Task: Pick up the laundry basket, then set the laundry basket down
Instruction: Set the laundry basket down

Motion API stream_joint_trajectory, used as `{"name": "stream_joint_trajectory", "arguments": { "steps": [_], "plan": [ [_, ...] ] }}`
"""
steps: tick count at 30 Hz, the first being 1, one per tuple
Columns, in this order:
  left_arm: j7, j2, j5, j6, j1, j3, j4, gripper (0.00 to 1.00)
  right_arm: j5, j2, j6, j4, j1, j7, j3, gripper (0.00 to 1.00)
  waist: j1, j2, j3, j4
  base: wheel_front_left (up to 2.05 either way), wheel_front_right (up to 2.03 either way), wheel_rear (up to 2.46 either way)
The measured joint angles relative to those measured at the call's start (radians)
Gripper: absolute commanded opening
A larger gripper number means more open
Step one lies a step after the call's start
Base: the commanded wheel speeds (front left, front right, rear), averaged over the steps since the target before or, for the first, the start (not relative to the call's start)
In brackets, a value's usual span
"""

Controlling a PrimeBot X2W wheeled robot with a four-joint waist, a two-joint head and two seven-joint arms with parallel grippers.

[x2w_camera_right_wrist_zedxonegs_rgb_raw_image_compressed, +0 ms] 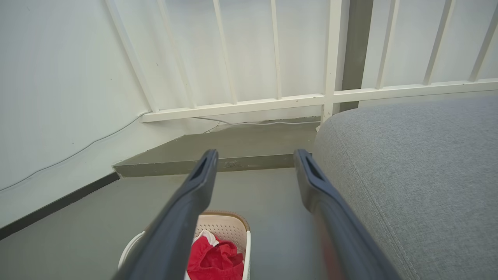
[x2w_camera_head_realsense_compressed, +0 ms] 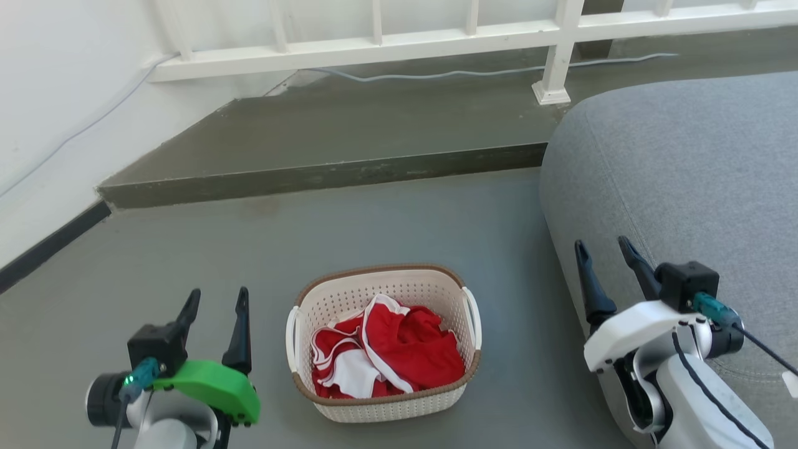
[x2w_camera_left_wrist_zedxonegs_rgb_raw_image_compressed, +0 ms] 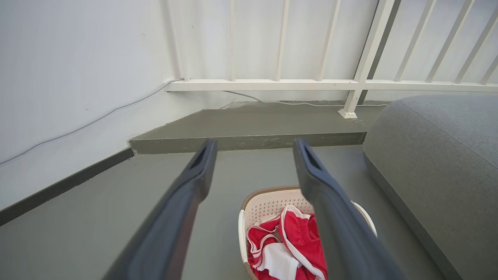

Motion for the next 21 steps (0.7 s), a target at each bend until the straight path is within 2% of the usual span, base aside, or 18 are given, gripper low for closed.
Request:
{"name": "stream_joint_trajectory", "arguments": {
  "steps": [21],
  "plan": [
    [0.0,-0.006,0.029,0.023,0.199,0.057,-0.138,1.0,-0.053,-0.013,-0.02,-0.099,0.158,0.0,-0.008,1.0,0.0,0.0,-0.039,0.003,0.0,0.0,0.0]
  ]
}}
